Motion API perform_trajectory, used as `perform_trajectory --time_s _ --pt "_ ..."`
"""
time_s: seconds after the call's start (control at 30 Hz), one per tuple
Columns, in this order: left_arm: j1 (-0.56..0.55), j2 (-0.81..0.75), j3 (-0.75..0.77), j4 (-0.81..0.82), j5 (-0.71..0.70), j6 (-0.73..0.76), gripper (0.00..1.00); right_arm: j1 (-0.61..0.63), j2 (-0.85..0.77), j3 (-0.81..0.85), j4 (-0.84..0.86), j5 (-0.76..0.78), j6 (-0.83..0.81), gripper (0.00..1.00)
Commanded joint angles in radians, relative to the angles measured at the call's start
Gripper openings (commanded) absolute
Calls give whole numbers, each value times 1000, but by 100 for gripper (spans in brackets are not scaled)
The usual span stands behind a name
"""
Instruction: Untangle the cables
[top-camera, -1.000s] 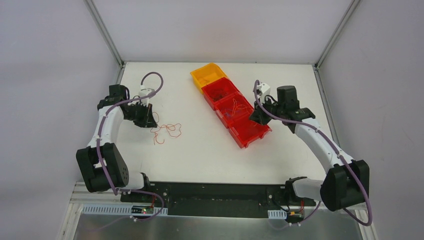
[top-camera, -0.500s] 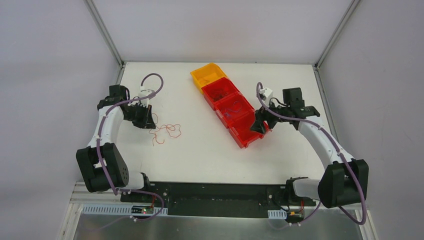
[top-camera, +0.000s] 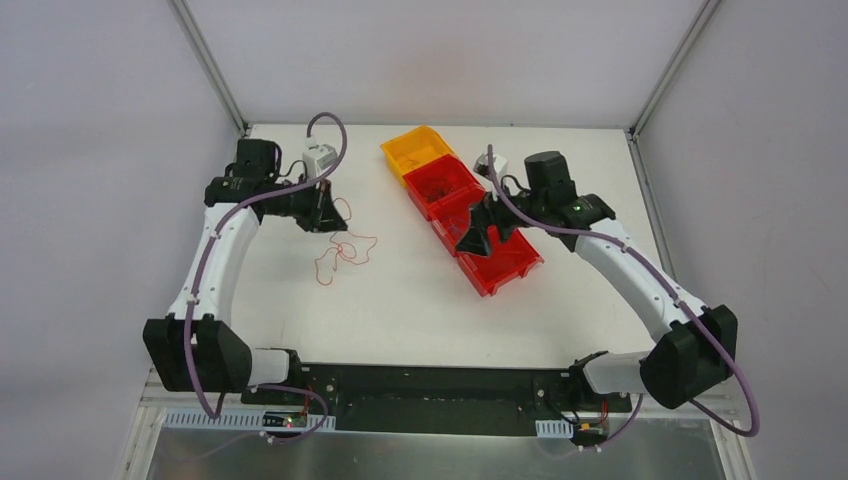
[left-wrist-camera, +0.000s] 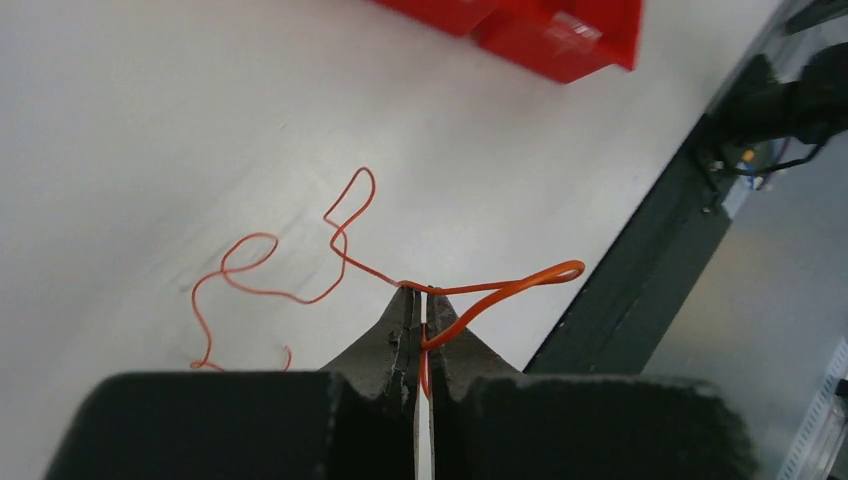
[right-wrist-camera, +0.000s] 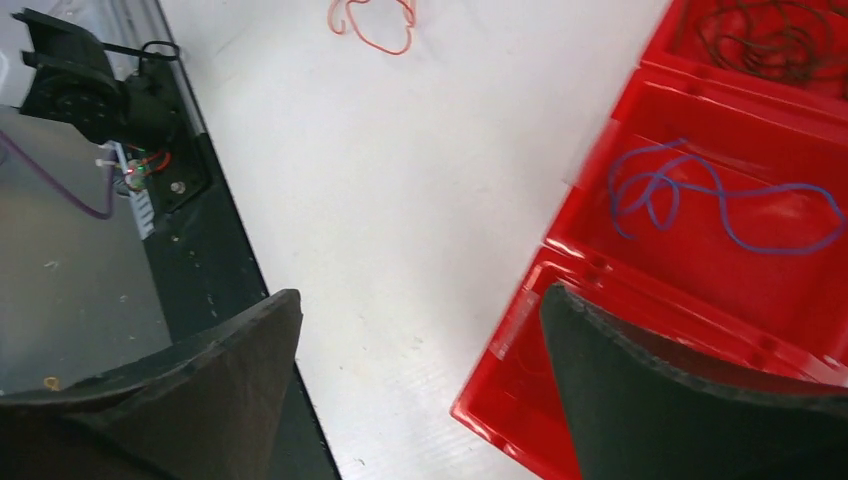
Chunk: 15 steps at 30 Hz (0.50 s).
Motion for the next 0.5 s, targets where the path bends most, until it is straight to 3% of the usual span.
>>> perform_trajectory --time_s 0.0,0.1,0.27,0.3,0.4,0.47 --pt "-108 -90 160 -13 199 -163 0 81 24 42 155 11 146 95" --pt "-110 -85 152 -12 229 -214 0 117 43 40 208 18 165 95" --pt "-109 -44 -15 -11 -43 -113 0 146 89 54 216 33 164 95" --pt "-109 -19 -36 -11 -84 -104 5 152 97 53 214 36 159 95" --pt "-109 44 -72 -12 -139 -112 45 170 122 52 203 43 140 96" --pt "-108 48 -68 -12 -132 -133 57 190 140 55 190 52 124 95"
